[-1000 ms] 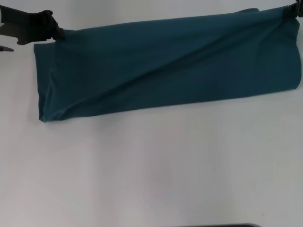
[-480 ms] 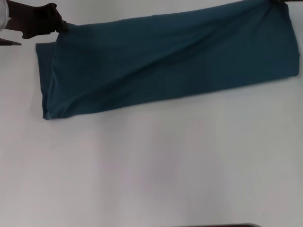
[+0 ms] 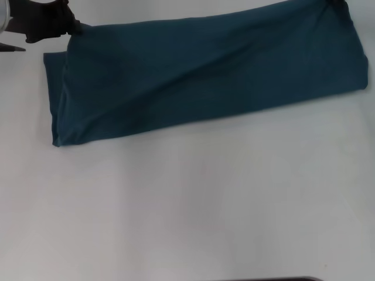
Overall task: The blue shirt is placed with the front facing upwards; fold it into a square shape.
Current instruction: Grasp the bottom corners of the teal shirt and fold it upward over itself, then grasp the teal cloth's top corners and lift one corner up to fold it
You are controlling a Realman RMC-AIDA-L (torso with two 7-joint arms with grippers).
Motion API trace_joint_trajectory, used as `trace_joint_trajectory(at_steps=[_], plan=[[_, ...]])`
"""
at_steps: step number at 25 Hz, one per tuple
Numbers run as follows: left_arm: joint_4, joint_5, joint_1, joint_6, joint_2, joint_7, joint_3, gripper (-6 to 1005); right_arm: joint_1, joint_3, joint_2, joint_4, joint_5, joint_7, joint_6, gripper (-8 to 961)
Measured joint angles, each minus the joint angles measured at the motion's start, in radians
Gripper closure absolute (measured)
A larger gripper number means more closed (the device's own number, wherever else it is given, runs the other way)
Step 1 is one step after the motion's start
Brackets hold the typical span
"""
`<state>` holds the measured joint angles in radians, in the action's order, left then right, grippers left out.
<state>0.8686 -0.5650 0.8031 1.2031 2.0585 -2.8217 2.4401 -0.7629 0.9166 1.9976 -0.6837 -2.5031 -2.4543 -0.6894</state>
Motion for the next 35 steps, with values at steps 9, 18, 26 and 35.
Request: trace_joint_trajectory(at_steps=[9,18,26,35], plan=[[-0.006,0.001,0.008,-0.011,0.000,-0.004,0.001,941,-0.018,0.001,-0.001,0.022,-0.005,0.000,0.023,824],[-0.004,-0.013,-0.005,-0.011,0.002,-0.017,0.019,939,-0.029,-0.004,-0.003,0.018,-0.019,-0.008,0.013,820],[0.006,-0.022,-0.024,-0.023,0.005,-0.051,0.026,872,-0.028,-0.011,-0.041,0.026,-0.020,-0.038,-0.004,743],[0.073,-0.072,-0.065,-0.020,0.015,-0.046,0.044,574,-0.019,-0.070,-0.100,0.014,0.016,-0.049,-0.176,386]])
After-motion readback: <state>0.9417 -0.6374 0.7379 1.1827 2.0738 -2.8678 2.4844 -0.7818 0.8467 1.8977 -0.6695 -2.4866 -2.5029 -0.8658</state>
